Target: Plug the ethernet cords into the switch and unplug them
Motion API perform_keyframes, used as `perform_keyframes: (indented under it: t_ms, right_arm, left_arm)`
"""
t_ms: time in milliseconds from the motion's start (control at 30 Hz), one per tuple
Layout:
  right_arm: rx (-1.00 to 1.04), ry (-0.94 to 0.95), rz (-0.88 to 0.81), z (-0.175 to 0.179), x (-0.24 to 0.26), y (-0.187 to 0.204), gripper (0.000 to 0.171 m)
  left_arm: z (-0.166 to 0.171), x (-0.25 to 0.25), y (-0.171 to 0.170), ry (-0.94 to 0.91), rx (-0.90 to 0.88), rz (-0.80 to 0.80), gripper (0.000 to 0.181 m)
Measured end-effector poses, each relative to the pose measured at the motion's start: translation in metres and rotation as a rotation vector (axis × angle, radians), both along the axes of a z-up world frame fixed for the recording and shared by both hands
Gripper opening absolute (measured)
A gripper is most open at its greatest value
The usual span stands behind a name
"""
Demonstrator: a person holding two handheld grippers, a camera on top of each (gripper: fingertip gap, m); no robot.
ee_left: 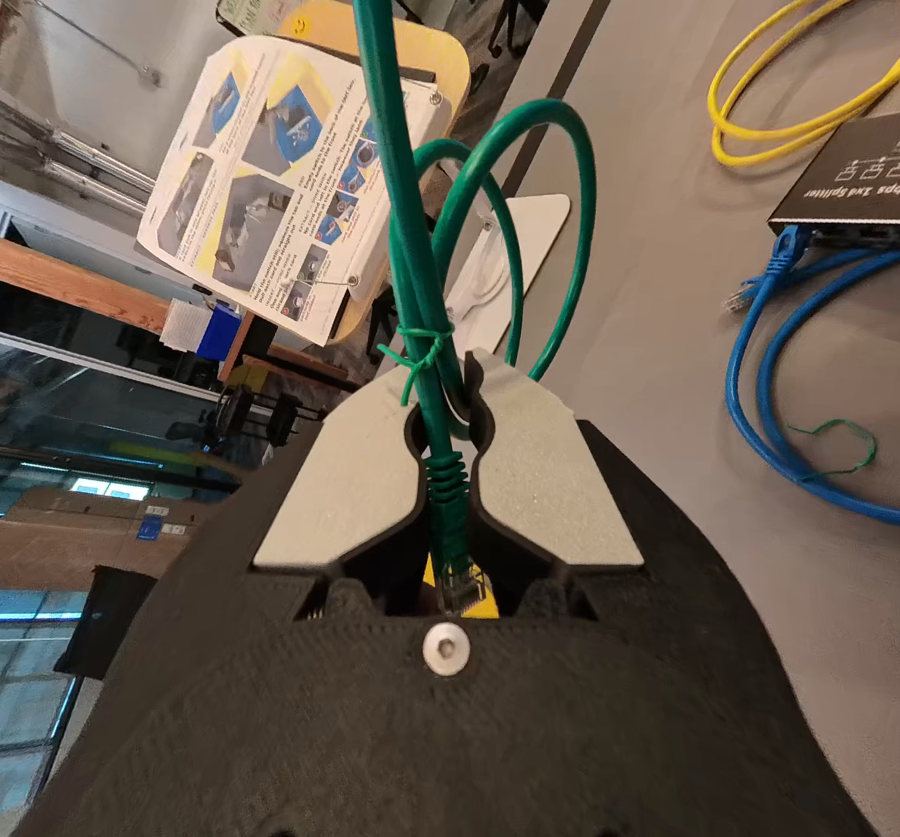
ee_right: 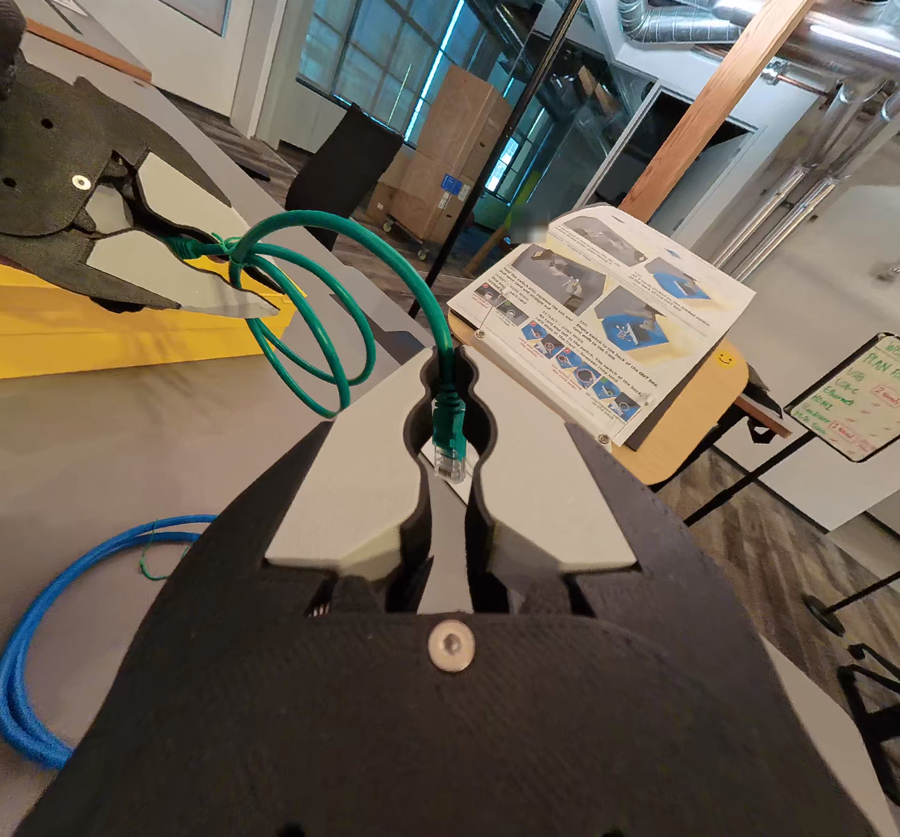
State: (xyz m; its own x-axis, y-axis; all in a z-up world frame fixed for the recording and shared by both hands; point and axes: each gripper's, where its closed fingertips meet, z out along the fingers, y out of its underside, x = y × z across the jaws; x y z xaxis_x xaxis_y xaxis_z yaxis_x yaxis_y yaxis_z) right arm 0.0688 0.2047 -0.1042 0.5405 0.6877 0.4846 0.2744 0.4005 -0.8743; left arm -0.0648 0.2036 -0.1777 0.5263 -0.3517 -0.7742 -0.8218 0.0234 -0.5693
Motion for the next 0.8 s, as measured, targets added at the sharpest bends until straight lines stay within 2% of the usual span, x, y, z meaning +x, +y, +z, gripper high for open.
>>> perform_keyframes:
  t_ms: [100,167,233,433,500,567,800]
  right_arm:
    - [0.015,-0.030,-0.035,-0.003,0.002,0.005,0.002]
    - [0.075,-0.083,-0.077,-0.006,0.005,0.009,0.002]
    - [0.127,-0.136,-0.105,-0.008,0.004,0.009,0.003]
    - [0.304,-0.344,-0.134,-0.024,-0.016,-0.005,0.004]
    - [0.290,-0.362,-0.109,-0.032,-0.020,-0.005,0.003]
    - [0.256,-0.358,-0.098,-0.037,-0.019,-0.002,0.002]
    - [0.093,-0.352,-0.114,-0.062,-0.011,0.021,0.002]
  left_arm:
    - [-0.006,-0.001,-0.003,0.073,-0.046,0.001,0.010]
    - [-0.017,-0.001,-0.010,0.224,-0.124,0.008,0.011]
    - [-0.033,0.001,-0.018,0.332,-0.215,0.006,0.011]
    - [-0.098,0.001,-0.029,0.493,-0.451,0.038,0.008]
    - [-0.107,0.000,-0.027,0.473,-0.473,0.045,0.007]
    - [-0.104,-0.001,-0.025,0.418,-0.465,0.032,0.015]
    - [-0.052,0.000,-0.017,0.116,-0.380,-0.008,0.041]
